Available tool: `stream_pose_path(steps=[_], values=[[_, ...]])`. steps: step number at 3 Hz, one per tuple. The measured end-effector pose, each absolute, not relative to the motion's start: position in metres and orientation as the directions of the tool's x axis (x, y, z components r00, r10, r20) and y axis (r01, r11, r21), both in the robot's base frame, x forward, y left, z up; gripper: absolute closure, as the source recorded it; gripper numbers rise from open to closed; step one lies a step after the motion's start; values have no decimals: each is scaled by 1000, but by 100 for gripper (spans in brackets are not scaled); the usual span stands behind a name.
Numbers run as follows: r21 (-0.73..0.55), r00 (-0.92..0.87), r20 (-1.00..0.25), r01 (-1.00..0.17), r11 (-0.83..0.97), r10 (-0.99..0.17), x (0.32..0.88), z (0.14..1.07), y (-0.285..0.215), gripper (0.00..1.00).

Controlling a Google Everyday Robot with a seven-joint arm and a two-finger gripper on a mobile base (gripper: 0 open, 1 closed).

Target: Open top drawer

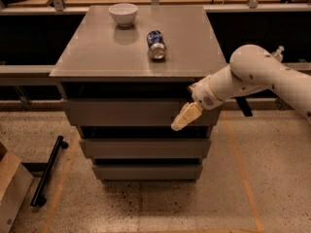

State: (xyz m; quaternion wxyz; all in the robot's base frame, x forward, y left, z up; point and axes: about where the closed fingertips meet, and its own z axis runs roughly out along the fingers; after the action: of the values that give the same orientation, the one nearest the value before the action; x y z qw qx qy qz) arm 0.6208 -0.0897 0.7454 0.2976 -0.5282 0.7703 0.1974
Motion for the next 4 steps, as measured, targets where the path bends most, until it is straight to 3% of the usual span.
stream_pose_path(steps=[2,3,4], values=[[-3,-330,-634,-903,429,-699,651,708,-108,0],[9,-358,-630,-891,455,-689,659,695,-116,15],[46,-384,-639,-884,464,-667,644,685,-118,38]])
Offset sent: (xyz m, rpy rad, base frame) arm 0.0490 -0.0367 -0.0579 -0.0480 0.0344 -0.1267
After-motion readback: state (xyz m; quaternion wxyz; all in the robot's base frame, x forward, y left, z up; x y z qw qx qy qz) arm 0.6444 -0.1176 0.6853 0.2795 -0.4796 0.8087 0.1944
